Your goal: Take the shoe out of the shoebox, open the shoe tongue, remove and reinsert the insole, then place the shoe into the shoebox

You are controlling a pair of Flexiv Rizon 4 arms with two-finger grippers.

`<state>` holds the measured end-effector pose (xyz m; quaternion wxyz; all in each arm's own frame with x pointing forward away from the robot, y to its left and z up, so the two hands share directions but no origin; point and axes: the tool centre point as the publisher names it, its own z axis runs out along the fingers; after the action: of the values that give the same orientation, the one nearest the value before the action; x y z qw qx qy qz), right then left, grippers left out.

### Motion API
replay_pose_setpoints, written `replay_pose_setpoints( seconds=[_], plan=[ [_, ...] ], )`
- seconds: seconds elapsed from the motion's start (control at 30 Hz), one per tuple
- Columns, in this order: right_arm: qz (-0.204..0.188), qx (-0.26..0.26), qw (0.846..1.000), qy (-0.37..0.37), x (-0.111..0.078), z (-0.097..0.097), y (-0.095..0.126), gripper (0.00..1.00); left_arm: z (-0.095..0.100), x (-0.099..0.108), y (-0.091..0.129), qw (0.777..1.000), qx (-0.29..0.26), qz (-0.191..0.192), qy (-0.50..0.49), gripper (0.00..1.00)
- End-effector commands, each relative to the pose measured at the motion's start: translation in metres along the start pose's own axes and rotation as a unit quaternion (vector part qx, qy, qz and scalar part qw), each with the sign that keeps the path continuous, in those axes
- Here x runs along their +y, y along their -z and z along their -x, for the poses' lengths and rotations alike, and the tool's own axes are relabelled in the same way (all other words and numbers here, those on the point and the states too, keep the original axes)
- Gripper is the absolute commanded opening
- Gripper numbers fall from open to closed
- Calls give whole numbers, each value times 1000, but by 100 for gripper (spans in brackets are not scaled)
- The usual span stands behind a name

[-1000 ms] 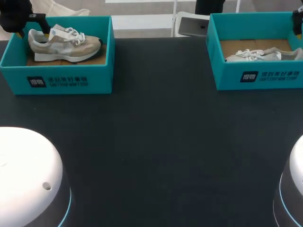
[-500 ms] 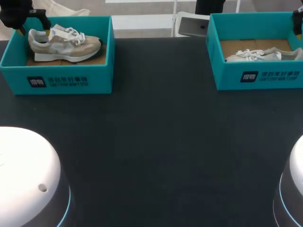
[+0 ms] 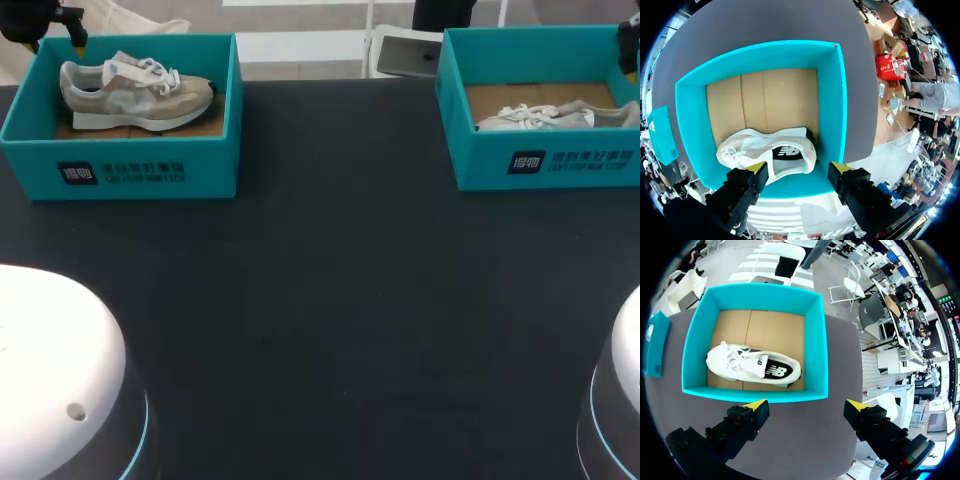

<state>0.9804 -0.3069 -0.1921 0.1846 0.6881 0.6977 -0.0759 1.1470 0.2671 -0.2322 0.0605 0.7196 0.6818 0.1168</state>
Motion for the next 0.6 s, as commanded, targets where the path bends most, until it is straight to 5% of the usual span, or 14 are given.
replay_pose_setpoints(
  seconds=[0.03,0.13,0.6],
  plan=[
    [1,0,1000,0,-1,0,0,100,-5,29,-14,1000,3,-25,8,28],
    [1,0,1000,0,-1,0,0,100,-11,33,-21,999,2,-38,4,35],
    [1,0,1000,0,-1,0,0,100,-25,44,-78,998,11,-65,-15,33]
  ],
)
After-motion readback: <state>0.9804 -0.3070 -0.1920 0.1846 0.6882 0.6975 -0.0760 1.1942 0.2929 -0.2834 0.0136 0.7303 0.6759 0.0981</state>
